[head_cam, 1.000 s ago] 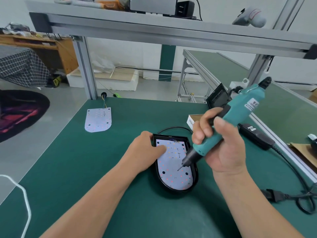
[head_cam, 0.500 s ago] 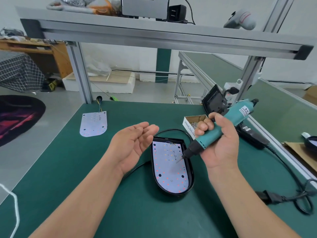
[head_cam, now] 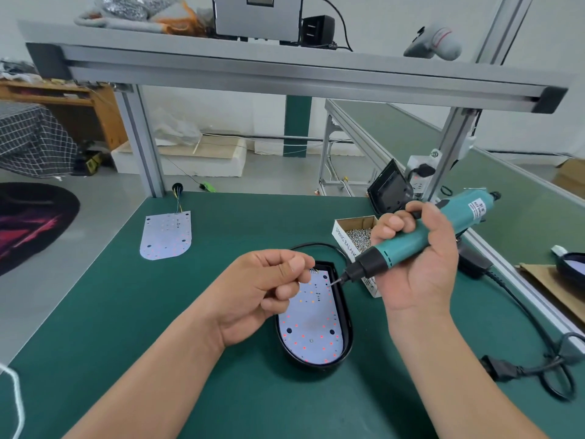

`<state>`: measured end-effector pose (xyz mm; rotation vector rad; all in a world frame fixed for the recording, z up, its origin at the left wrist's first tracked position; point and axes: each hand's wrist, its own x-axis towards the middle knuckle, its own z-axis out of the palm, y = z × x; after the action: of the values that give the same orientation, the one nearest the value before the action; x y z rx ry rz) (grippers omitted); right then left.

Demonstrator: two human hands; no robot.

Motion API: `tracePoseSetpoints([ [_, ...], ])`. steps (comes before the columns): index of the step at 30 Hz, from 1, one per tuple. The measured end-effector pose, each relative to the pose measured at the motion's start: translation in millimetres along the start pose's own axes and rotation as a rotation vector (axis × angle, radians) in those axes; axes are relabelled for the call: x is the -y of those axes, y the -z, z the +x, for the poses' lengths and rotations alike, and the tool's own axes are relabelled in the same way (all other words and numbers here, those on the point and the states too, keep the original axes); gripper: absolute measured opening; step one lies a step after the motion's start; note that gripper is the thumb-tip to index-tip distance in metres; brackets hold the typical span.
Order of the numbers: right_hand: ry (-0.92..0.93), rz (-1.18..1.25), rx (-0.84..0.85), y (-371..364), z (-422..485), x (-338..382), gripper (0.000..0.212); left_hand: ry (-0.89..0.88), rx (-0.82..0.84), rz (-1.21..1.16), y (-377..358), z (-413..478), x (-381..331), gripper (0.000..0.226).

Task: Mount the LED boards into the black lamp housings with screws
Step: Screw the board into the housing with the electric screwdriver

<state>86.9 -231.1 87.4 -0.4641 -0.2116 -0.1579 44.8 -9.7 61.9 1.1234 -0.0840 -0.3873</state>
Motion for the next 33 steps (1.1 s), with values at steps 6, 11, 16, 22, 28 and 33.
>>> tracePoseSetpoints([
  [6, 0.012, -0.016, -0.011, -6, -4, -3, 0.013, 0.002, -0.019, 0.089, -5, -2, 2, 0.014],
  [11, 0.035, -0.015, -0.019, -7, -5, -4, 0.015, -0.016, -0.058, 0.166, -7, -1, 6, 0.016],
  [16, 0.037, -0.046, -0.012, -7, -7, -9, 0.017, -0.011, -0.053, 0.204, -10, -2, 6, 0.015],
  [22, 0.031, -0.075, -0.008, -6, -8, -12, 0.015, 0.027, -0.04, 0.023, -7, -2, 4, 0.019],
  [28, 0.049, -0.077, -0.023, -4, -6, -10, 0.016, 0.06, -0.064, -0.003, -7, -3, 3, 0.019],
  [33, 0.056, -0.082, -0.031, -2, -4, -11, 0.015, 0.055, -0.06, 0.005, -9, -4, 2, 0.025],
])
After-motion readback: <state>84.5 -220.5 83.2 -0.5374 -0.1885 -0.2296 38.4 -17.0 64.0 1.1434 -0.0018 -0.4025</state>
